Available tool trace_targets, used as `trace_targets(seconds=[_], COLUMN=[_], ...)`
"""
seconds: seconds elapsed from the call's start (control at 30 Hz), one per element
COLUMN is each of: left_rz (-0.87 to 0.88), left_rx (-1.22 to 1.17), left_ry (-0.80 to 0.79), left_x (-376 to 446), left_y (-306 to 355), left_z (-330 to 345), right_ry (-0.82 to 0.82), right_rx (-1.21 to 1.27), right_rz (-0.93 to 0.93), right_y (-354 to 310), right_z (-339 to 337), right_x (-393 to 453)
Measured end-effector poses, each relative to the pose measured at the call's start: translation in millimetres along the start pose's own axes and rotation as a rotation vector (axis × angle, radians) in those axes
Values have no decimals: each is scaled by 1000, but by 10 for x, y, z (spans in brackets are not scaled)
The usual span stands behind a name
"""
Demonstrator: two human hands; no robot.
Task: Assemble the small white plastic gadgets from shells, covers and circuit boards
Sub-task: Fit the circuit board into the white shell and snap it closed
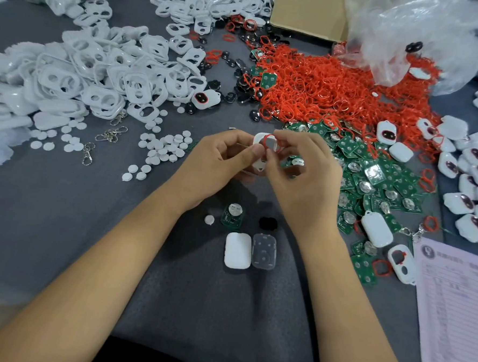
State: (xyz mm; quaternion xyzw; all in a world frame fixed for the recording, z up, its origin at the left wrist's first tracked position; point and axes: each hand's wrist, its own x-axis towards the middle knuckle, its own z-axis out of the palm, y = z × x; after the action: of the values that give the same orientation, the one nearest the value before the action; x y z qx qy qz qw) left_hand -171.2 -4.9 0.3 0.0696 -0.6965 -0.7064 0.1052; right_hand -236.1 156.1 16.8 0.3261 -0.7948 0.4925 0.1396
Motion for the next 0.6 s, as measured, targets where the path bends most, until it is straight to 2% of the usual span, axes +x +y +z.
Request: trace_targets(seconds=[0.6], left_rz=[4], left_rx=[-10], left_ry=[-54], left_x=[-1], left_y=[-2], left_z=[-50], right_ry=[-94], right_rx=[-44], right_rz=[-76], right_y=[56], right_z=[-59], right_x=[5])
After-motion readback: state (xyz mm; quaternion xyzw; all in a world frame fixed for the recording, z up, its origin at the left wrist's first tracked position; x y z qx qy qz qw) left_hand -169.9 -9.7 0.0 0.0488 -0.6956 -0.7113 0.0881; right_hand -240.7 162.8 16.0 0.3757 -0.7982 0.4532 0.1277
